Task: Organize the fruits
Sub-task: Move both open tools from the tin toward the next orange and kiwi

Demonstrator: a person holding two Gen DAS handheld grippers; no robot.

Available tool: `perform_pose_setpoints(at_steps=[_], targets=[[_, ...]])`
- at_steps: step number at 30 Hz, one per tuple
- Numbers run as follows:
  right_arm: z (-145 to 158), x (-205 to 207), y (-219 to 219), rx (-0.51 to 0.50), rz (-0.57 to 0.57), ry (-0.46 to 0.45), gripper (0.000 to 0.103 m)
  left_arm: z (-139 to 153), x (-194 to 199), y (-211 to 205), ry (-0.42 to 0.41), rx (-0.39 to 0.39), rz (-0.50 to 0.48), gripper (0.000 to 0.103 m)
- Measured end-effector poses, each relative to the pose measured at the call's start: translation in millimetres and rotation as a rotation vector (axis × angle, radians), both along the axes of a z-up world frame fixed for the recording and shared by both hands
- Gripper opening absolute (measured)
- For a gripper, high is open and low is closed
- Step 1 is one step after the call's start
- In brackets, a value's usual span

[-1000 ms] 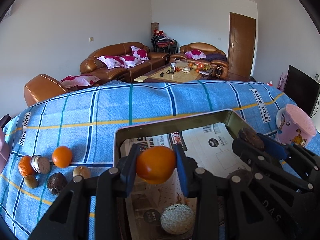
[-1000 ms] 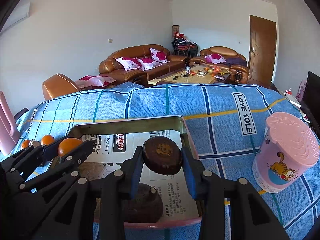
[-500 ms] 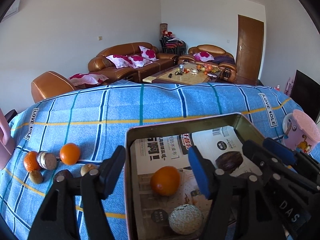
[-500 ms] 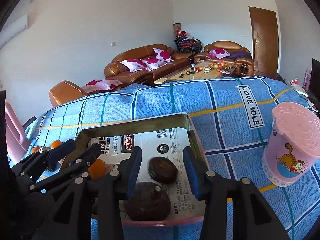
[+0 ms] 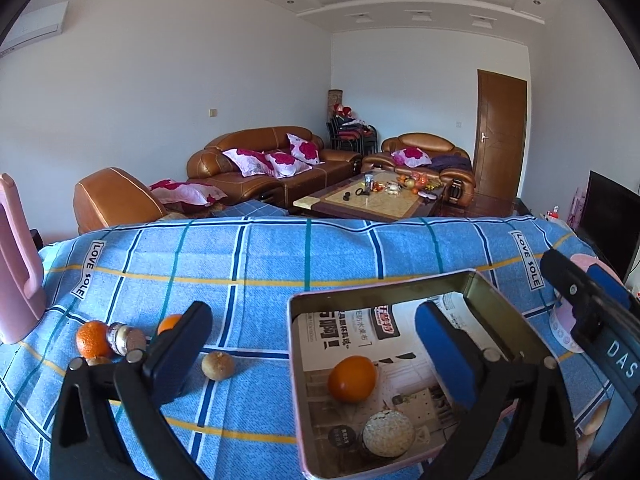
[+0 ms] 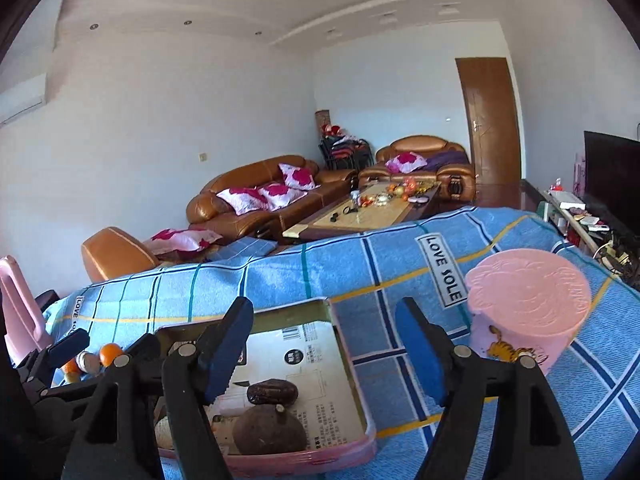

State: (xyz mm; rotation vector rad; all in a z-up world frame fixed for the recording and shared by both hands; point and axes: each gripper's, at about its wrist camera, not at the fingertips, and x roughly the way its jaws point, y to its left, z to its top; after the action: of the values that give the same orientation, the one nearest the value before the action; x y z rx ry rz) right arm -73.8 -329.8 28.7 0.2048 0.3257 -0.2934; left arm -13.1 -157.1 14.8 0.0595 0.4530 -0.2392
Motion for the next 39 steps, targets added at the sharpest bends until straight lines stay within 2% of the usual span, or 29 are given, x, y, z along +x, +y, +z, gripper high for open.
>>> perform_pose_setpoints(at_steps=[2, 7, 12, 19, 30, 39], targets=[[1.5, -3.3, -0.8, -0.022, -0.032, -0.021, 0.084, 1.0, -3.3, 3.2, -0.026, 0.016, 0.011, 0.103], [0.6, -3.8, 0.2, -0.044, -0.045, -0.037, 0.084, -1.5, -9.0, 14.4, -0.068, 0.061, 0.056, 0.103], [-1.5, -1.9, 10.2, -0.077, -0.031, -0.01, 0.084, -6.6, -9.6, 19.9, -0.062, 0.109, 0.073, 0.103], [-2.5, -7.7, 21.9, -0.11, -0.055, 0.005, 0.084, -6.1, -15.3, 33.8, -0.054, 0.088, 0.073, 0.103], [-6.6, -21.1, 32.6, -0.025, -0.071, 0.036, 0.084, -8.9, -20.7, 50.6, -0.018, 0.061, 0.054, 0.103], [-9.8, -17.7, 60.4, -0.008, -0.047, 0.066, 0.084, -12.2, -15.8, 71.2, 0.014, 0.042, 0.07, 0.103]])
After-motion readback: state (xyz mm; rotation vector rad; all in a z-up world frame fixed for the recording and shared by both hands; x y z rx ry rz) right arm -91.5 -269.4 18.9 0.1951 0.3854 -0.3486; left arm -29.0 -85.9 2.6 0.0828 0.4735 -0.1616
